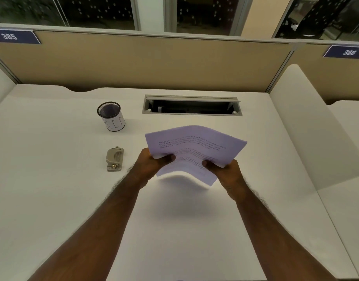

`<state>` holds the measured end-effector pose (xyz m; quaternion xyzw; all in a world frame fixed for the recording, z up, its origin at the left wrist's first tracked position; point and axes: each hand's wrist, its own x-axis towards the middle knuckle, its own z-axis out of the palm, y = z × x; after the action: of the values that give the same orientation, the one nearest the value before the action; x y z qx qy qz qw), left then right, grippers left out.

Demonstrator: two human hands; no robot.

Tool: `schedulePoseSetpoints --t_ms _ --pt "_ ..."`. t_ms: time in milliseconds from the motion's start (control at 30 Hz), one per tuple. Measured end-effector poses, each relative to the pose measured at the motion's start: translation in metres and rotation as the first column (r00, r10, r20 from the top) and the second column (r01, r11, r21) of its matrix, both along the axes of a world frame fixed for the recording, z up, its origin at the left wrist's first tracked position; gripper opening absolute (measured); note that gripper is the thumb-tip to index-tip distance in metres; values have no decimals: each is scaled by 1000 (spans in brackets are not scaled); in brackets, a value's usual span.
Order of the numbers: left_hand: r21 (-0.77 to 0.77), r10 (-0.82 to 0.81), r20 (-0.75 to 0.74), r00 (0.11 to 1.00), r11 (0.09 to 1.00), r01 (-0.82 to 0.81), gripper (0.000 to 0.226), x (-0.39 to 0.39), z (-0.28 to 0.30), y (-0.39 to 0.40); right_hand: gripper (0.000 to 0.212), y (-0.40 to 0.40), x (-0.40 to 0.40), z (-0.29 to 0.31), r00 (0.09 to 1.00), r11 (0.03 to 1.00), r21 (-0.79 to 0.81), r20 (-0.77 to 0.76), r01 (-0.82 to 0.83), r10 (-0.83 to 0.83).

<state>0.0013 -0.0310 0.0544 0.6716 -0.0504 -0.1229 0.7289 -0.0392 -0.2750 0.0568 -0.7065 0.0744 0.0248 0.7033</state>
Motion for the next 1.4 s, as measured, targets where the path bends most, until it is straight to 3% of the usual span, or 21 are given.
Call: schedulePoseSetpoints --t_ms 267,500,567,633,700,767,867,933,1033,1100,1233,1300,1400 --pt "39 30 -40 999 999 -29 33 -10 -14 2 22 1 -3 -12 993 999 -42 -120 16 -21" --pt "73 90 -59 994 994 -86 22 -12 -18 -3 25 3 -6 -18 995 996 -78 -91 40 -47" --pt "35 159 -75 984 987 -157 18 -11 -16 -5 54 4 -9 -23 989 974 -194 -69 115 -130" --pt "-76 197 -105 975 976 -206 24 -10 -15 -7 96 3 -14 -29 928 921 -267 -169 282 -333" --pt "-183 280 -273 921 924 -335 34 -11 -17 -11 109 3 -26 -35 838 921 -126 -384 370 -389" --pt "-217 303 -429 851 880 -422 39 -16 -23 -17 97 6 -40 -45 810 927 169 -554 335 -192" --pt "-262 238 -473 848 881 -394 43 -29 -34 -25 51 11 -53 -55 861 886 408 -508 221 20" --pt "-294 214 -491 845 872 -391 44 -31 -36 -21 34 9 -55 -59 886 907 371 -463 199 -6" --pt "-353 176 -529 830 844 -404 36 -19 -34 8 27 -4 -54 -50 922 947 274 -383 166 -51" --pt "-345 137 -490 861 876 -336 30 -7 -29 37 23 -15 -53 -39 936 969 205 -347 141 -62" --pt "16 24 -295 955 1000 -20 31 15 -17 83 29 -27 -45 -18 959 992 88 -276 88 -61" --pt "175 -51 -270 962 979 100 40 22 -11 95 33 -27 -38 -11 970 996 24 -231 86 -78" --pt "284 -53 -202 978 952 111 49 23 -3 103 29 -25 -26 -7 980 990 -114 -173 78 -97"
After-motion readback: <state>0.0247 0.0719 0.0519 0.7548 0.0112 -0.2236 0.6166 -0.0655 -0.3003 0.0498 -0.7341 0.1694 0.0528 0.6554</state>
